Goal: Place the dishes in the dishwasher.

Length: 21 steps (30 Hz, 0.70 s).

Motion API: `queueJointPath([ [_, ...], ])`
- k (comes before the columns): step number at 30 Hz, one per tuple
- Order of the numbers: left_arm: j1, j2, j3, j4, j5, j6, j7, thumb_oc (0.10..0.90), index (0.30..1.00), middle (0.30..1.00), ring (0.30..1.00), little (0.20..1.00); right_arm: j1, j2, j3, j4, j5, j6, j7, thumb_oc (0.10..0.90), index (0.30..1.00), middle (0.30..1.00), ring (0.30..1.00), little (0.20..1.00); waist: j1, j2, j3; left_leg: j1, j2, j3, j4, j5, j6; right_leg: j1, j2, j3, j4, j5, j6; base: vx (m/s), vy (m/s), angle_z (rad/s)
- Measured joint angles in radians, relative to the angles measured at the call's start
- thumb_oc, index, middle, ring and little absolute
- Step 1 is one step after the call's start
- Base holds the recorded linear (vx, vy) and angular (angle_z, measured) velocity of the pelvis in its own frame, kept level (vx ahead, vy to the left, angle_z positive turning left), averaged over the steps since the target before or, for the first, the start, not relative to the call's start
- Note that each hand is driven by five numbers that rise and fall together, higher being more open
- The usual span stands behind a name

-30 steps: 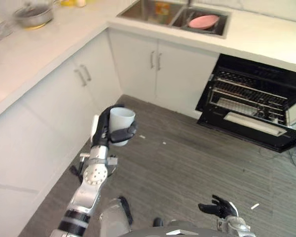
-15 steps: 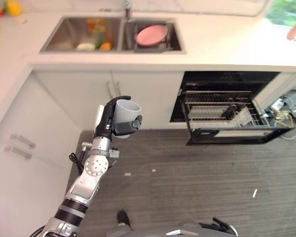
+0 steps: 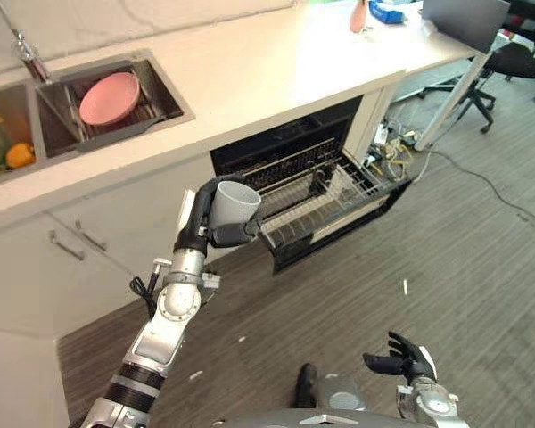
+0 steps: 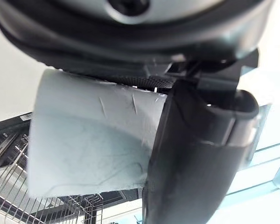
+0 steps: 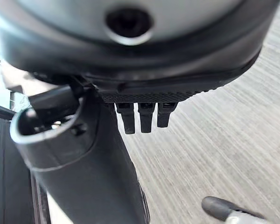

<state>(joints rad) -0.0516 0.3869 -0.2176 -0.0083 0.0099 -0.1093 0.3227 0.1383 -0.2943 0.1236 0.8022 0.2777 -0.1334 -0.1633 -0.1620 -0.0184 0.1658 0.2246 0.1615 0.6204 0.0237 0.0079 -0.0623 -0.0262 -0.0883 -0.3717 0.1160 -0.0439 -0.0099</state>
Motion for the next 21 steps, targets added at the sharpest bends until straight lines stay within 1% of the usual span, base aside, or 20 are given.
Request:
queueJointPath([
  [1, 0.000, 0.000, 0.000, 0.000, 0.000, 0.000, 0.000, 0.400, 0.300, 0.300, 0.300, 0.300, 0.000, 0.000, 0.000, 0.000, 0.000, 0.000, 0.000, 0.800, 0.900, 0.900, 0.900, 0.900, 0.000, 0.000, 0.000, 0.000, 0.000, 0.000, 0.000, 0.000, 0.000, 0.000, 0.000, 0.000, 0.000, 0.000, 0.000, 0.03, -0.057, -0.56],
  [2, 0.016, -0.003, 0.006, 0.001, 0.000, -0.002, 0.002, 0.400, 0.300, 0.300, 0.300, 0.300, 0.017, -0.023, 0.003, -0.086, 0.000, -0.004, -0.002, 0.800, 0.900, 0.900, 0.900, 0.900, 0.002, -0.010, -0.007, -0.032, 0.015, -0.004, 0.100, -0.049, -0.058, 0.085, -0.014, 0.032, -0.113, 0.036, -0.005, 0.02, -0.049, -0.21],
  [3, 0.016, -0.003, 0.006, 0.001, 0.000, -0.002, 0.002, 0.400, 0.300, 0.300, 0.300, 0.300, 0.017, -0.023, 0.003, -0.086, 0.000, -0.004, -0.002, 0.800, 0.900, 0.900, 0.900, 0.900, 0.002, -0.010, -0.007, -0.032, 0.015, -0.004, 0.100, -0.049, -0.058, 0.085, -0.014, 0.032, -0.113, 0.036, -0.005, 0.06, -0.158, -0.31],
  [4, 0.016, -0.010, 0.006, -0.012, 0.000, -0.005, 0.002, 0.400, 0.300, 0.300, 0.300, 0.300, 0.013, -0.078, -0.016, -0.166, -0.001, -0.001, -0.005, 0.800, 0.900, 0.900, 0.900, 0.900, -0.012, 0.036, -0.016, -0.042, -0.006, 0.001, -0.044, 0.005, -0.050, 0.085, -0.001, 0.035, -0.125, 0.038, -0.001, 0.04, -0.109, -0.10],
  [5, 0.016, -0.010, 0.006, -0.012, 0.000, -0.005, 0.002, 0.400, 0.300, 0.300, 0.300, 0.300, 0.013, -0.078, -0.016, -0.166, -0.001, -0.001, -0.005, 0.800, 0.900, 0.900, 0.900, 0.900, -0.012, 0.036, -0.016, -0.042, -0.006, 0.001, -0.044, 0.005, -0.050, 0.085, -0.001, 0.035, -0.125, 0.038, -0.001, -0.02, -0.267, -0.31],
  [6, 0.023, -0.015, 0.021, -0.022, 0.001, -0.016, 0.005, 0.400, 0.300, 0.300, 0.300, 0.300, 0.024, -0.141, -0.051, -0.272, -0.002, -0.010, -0.004, 0.800, 0.900, 0.900, 0.900, 0.900, -0.019, 0.083, -0.015, -0.056, 0.016, 0.025, -0.024, 0.086, -0.043, 0.088, 0.022, 0.051, -0.108, 0.022, 0.011, -0.09, -0.111, -0.58],
  [7, 0.024, -0.024, 0.055, -0.015, -0.001, -0.024, 0.026, 0.400, 0.300, 0.300, 0.300, 0.300, 0.001, -0.133, -0.088, -0.334, -0.001, -0.018, -0.019, 0.800, 0.900, 0.900, 0.900, 0.900, 0.002, 0.041, -0.002, -0.125, 0.061, 0.016, 0.176, 0.107, -0.076, -0.009, -0.001, 0.021, 0.062, -0.054, -0.002, -0.09, -0.111, -0.58],
  [8, 0.024, -0.024, 0.055, -0.015, -0.001, -0.024, 0.026, 0.400, 0.300, 0.300, 0.300, 0.300, 0.001, -0.133, -0.088, -0.334, -0.001, -0.018, -0.019, 0.800, 0.900, 0.900, 0.900, 0.900, 0.002, 0.041, -0.002, -0.125, 0.061, 0.016, 0.176, 0.107, -0.076, -0.009, -0.001, 0.021, 0.062, -0.054, -0.002, -0.01, 0.263, -0.40],
  [9, -0.007, 0.014, 0.090, -0.003, -0.002, -0.036, 0.046, 0.400, 0.300, 0.300, 0.300, 0.300, -0.002, -0.103, -0.106, -0.413, -0.005, -0.024, -0.021, 0.800, 0.900, 0.900, 0.900, 0.900, 0.024, -0.109, 0.002, -0.300, 0.130, -0.007, 0.566, 0.228, -0.209, -0.015, -0.004, 0.029, -0.023, -0.013, -0.134, 0.02, 0.216, -0.04],
  [10, -0.007, 0.014, 0.090, -0.003, -0.002, -0.036, 0.046, 0.400, 0.300, 0.300, 0.300, 0.300, -0.002, -0.103, -0.106, -0.413, -0.005, -0.024, -0.021, 0.800, 0.900, 0.900, 0.900, 0.900, 0.024, -0.109, 0.002, -0.300, 0.130, -0.007, 0.566, 0.228, -0.209, -0.015, -0.004, 0.029, -0.023, -0.013, -0.134, 0.00, 0.224, -0.71],
  [11, 0.013, -0.013, 0.106, 0.000, -0.012, -0.034, 0.081, 0.400, 0.300, 0.300, 0.300, 0.300, -0.045, -0.138, -0.119, -0.447, -0.017, -0.035, -0.041, 0.800, 0.900, 0.900, 0.900, 0.900, 0.052, -0.097, 0.021, -0.364, 0.136, -0.178, 0.583, 0.119, -0.188, -0.013, 0.028, 0.097, -0.043, 0.025, -0.086, 0.07, 0.165, -1.27],
  [12, 0.038, -0.006, 0.106, 0.001, -0.012, -0.027, 0.084, 0.400, 0.300, 0.300, 0.300, 0.300, -0.072, -0.147, -0.143, -0.495, -0.030, -0.046, -0.047, 0.800, 0.900, 0.900, 0.900, 0.900, 0.059, -0.072, 0.020, -0.305, 0.103, -0.208, 0.292, 0.050, -0.137, 0.007, 0.056, 0.122, -0.071, 0.035, 0.052, 0.09, 0.201, -1.40],
  [13, 0.035, -0.015, 0.101, 0.001, -0.008, -0.029, 0.092, 0.400, 0.300, 0.300, 0.300, 0.300, -0.077, -0.149, -0.147, -0.514, -0.033, -0.066, -0.058, 0.800, 0.900, 0.900, 0.900, 0.900, 0.041, -0.057, 0.027, -0.270, 0.091, -0.208, 0.164, 0.084, -0.106, 0.013, 0.073, 0.130, -0.052, 0.024, 0.146, 0.12, 0.237, -1.04],
  [14, 0.024, -0.038, 0.091, 0.002, -0.007, -0.029, 0.105, 0.400, 0.300, 0.300, 0.300, 0.300, -0.098, -0.165, -0.154, -0.524, -0.033, -0.080, -0.064, 0.800, 0.900, 0.900, 0.900, 0.900, 0.037, 0.022, 0.052, -0.261, 0.144, -0.263, 0.121, 0.126, -0.102, -0.012, 0.129, 0.181, 0.027, 0.039, 0.275, 0.07, 0.125, -0.72],
  [15, 0.007, -0.082, 0.090, 0.003, -0.002, -0.034, 0.101, 0.400, 0.300, 0.300, 0.300, 0.300, -0.099, -0.202, -0.153, -0.584, -0.015, -0.080, -0.061, 0.800, 0.900, 0.900, 0.900, 0.900, 0.033, 0.106, 0.071, -0.272, 0.210, -0.283, 0.102, 0.212, -0.024, -0.071, 0.158, 0.209, 0.169, -0.011, 0.129, 0.10, 0.131, -0.39],
  [16, -0.020, -0.109, 0.079, 0.002, 0.002, -0.040, 0.092, 0.400, 0.300, 0.300, 0.300, 0.300, -0.035, -0.243, -0.177, -0.669, 0.003, -0.095, -0.055, 0.800, 0.900, 0.900, 0.900, 0.900, 0.007, 0.111, 0.044, -0.294, 0.185, -0.272, 0.085, 0.290, -0.034, -0.052, 0.092, 0.203, 0.122, -0.094, -0.053, 0.12, 0.141, 0.30],
  [17, -0.031, -0.146, 0.047, 0.009, 0.003, -0.037, 0.077, 0.400, 0.300, 0.300, 0.300, 0.300, 0.001, -0.234, -0.217, -0.667, 0.015, -0.107, -0.045, 0.800, 0.900, 0.900, 0.900, 0.900, -0.026, 0.132, 0.033, -0.256, 0.182, -0.253, 0.013, 0.238, -0.071, -0.026, 0.083, 0.112, 0.098, -0.087, -0.063, 0.09, 0.098, 0.45],
  [18, -0.026, -0.144, 0.035, -0.014, 0.004, -0.038, 0.065, 0.400, 0.300, 0.300, 0.300, 0.300, 0.005, -0.206, -0.222, -0.666, 0.047, -0.083, -0.049, 0.800, 0.900, 0.900, 0.900, 0.900, -0.016, 0.107, 0.018, -0.200, 0.135, -0.238, -0.043, 0.217, -0.100, -0.011, 0.069, 0.100, 0.073, -0.078, -0.064, 0.06, 0.094, 0.27],
  [19, -0.026, -0.140, 0.034, -0.032, 0.004, -0.038, 0.062, 0.400, 0.300, 0.300, 0.300, 0.300, 0.005, -0.187, -0.222, -0.680, 0.067, -0.078, -0.048, 0.800, 0.900, 0.900, 0.900, 0.900, -0.016, 0.092, 0.008, -0.172, 0.117, -0.223, -0.063, 0.204, -0.116, 0.009, 0.069, 0.094, 0.035, -0.060, -0.065, 0.04, 0.062, 0.00],
  [21, -0.044, -0.126, 0.028, -0.046, 0.007, -0.058, 0.062, 0.400, 0.300, 0.300, 0.300, 0.300, 0.018, -0.175, -0.216, -0.746, 0.078, -0.083, -0.037, 0.800, 0.900, 0.900, 0.900, 0.900, -0.016, 0.078, -0.006, -0.130, 0.096, -0.209, -0.074, 0.209, -0.109, 0.031, 0.073, 0.074, -0.007, -0.040, -0.065, 0.05, 0.087, 0.33],
])
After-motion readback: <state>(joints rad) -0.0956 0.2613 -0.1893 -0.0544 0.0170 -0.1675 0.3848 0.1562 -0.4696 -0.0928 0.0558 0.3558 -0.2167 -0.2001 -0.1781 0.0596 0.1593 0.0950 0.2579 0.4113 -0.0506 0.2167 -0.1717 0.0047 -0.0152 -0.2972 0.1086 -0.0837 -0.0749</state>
